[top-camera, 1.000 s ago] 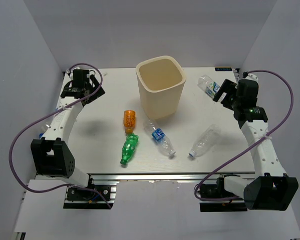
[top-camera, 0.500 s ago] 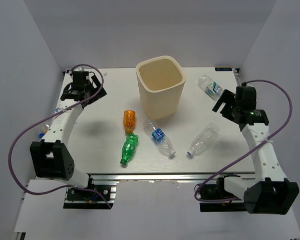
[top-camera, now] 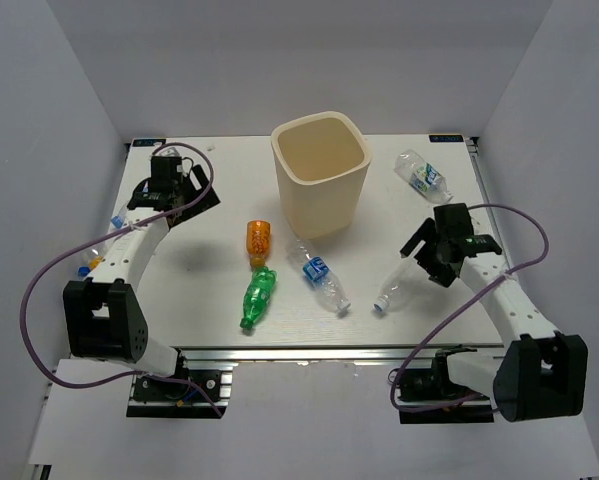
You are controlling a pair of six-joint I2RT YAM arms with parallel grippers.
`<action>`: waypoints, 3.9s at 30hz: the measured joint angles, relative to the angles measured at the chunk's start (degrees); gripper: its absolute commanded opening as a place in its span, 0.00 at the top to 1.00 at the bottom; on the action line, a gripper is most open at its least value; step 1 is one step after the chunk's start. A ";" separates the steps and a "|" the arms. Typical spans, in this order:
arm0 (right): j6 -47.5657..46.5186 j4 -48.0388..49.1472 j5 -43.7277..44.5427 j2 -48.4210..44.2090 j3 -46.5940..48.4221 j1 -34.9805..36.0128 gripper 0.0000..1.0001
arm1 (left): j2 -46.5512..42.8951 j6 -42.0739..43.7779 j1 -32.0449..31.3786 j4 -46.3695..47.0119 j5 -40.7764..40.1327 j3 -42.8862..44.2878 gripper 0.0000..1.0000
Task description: Put the plastic bottles in the bin
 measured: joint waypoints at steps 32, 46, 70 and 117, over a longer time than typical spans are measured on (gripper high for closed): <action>-38.27 45.59 -12.63 24.39 54.12 16.52 0.45 | 1.29 6.32 -10.32 6.14 8.50 -6.71 0.02; -42.23 37.79 -11.96 38.80 56.76 19.37 0.11 | 9.16 7.08 -15.76 9.73 8.85 -6.78 0.02; -39.04 28.22 -2.05 -4.70 22.21 18.93 0.11 | 16.57 2.01 -16.37 12.28 -5.77 -3.21 0.74; -44.92 39.69 -16.83 17.05 -2.49 34.91 0.11 | -6.86 1.51 -20.96 5.07 -12.33 16.13 0.02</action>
